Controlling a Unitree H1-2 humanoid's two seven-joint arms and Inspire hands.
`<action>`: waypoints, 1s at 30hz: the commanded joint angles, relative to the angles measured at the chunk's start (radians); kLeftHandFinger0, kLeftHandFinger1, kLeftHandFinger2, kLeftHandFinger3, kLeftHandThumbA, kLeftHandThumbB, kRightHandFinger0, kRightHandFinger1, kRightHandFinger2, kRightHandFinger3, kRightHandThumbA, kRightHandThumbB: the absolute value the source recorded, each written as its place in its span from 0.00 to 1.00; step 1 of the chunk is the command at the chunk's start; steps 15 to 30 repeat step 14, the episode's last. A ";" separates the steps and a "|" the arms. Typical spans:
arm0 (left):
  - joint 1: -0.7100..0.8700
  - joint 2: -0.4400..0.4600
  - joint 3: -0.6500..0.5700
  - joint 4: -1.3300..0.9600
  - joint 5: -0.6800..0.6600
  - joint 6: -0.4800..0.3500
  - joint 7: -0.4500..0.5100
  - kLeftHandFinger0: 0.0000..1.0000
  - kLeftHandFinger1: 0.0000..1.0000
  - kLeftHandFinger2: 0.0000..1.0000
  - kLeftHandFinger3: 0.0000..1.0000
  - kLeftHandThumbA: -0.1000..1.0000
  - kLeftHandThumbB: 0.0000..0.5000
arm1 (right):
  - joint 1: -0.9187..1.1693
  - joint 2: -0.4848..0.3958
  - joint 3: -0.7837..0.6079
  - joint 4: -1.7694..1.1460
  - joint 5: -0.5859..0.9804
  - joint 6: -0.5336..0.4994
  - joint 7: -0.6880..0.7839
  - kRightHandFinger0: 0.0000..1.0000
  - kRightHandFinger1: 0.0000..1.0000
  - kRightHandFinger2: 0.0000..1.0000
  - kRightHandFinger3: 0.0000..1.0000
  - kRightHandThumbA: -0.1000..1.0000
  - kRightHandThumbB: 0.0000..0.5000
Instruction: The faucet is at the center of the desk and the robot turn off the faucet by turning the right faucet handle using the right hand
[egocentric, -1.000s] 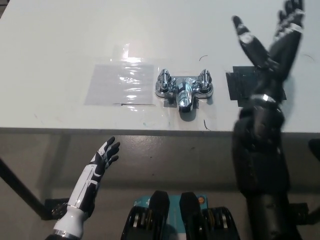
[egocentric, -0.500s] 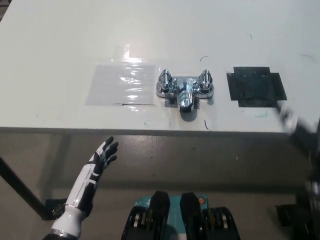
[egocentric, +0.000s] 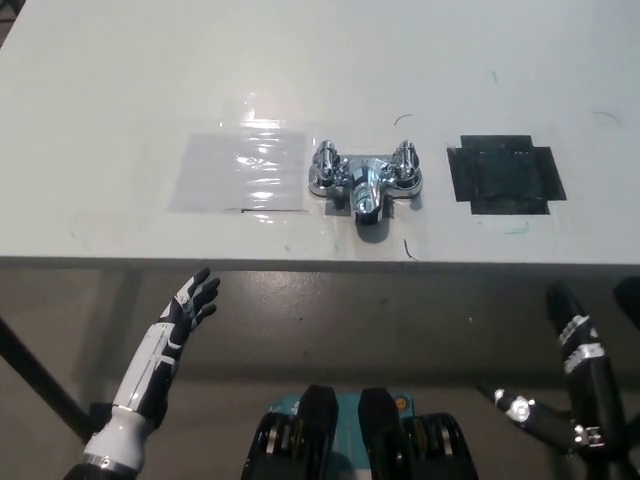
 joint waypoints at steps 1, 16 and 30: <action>-0.006 0.014 0.012 -0.022 -0.021 -0.013 -0.013 1.00 1.00 1.00 1.00 1.00 0.53 | 0.002 0.029 -0.013 0.020 0.059 -0.065 0.051 1.00 1.00 1.00 1.00 1.00 0.42; 0.019 0.006 0.008 -0.011 -0.026 -0.030 -0.010 1.00 1.00 1.00 1.00 1.00 0.53 | 0.019 0.042 -0.019 0.047 0.075 -0.049 0.118 1.00 1.00 1.00 1.00 1.00 0.37; 0.019 0.006 0.008 -0.011 -0.026 -0.030 -0.010 1.00 1.00 1.00 1.00 1.00 0.53 | 0.019 0.042 -0.019 0.047 0.075 -0.049 0.118 1.00 1.00 1.00 1.00 1.00 0.37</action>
